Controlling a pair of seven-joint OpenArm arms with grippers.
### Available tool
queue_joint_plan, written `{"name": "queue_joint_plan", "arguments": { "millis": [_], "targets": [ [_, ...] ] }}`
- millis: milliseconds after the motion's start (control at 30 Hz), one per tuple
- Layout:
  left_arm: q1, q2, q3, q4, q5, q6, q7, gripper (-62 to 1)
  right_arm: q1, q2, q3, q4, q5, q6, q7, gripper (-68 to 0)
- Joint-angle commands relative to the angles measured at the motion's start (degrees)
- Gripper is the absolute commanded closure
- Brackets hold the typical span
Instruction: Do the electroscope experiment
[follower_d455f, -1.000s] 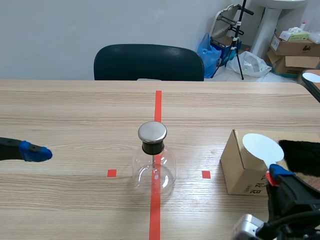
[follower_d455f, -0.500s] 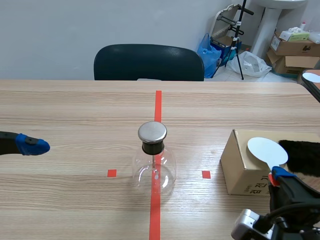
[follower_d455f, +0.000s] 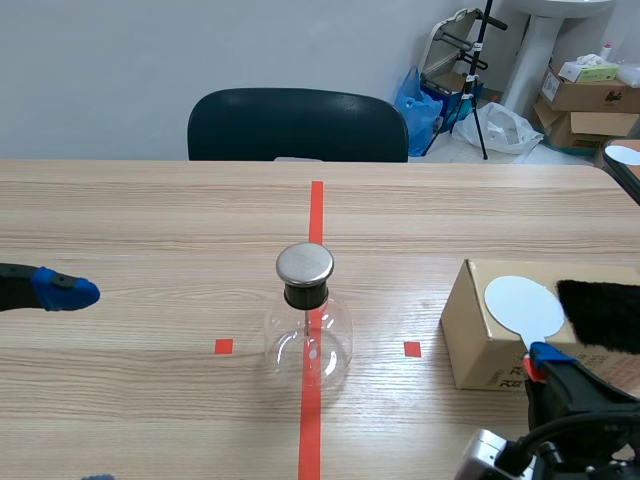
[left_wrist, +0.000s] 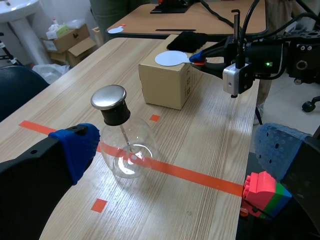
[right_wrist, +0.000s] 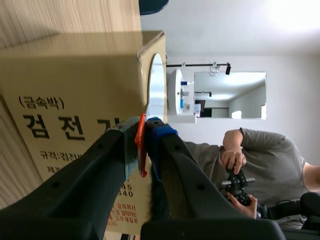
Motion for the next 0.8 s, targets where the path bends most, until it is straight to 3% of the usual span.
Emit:
{"name": "queue_joint_plan", "arguments": {
  "millis": [0, 300, 567, 767],
  "targets": [
    [0.8, 0.3, 0.4, 0.2, -1.8, -0.1, 0.5, -62.3, 0.0, 0.3, 0.1, 0.8, 0.4, -3.3, 0.2, -1.0],
    [0.8, 0.3, 0.4, 0.2, -4.0, -0.1, 1.4, -62.3, -0.9, 0.3, 0.1, 0.8, 0.8, -3.3, 0.1, -2.9],
    [0.8, 0.2, 0.4, 0.2, -4.0, -0.1, 1.7, -62.3, -0.9, 0.3, 0.1, 0.8, 0.9, -3.3, -0.1, -26.6],
    [1.1, 0.1, 0.4, 0.2, -4.0, -0.1, 1.7, -62.3, -0.9, 0.3, 0.1, 0.8, 1.1, -3.3, -1.6, -55.2]
  ]
}}
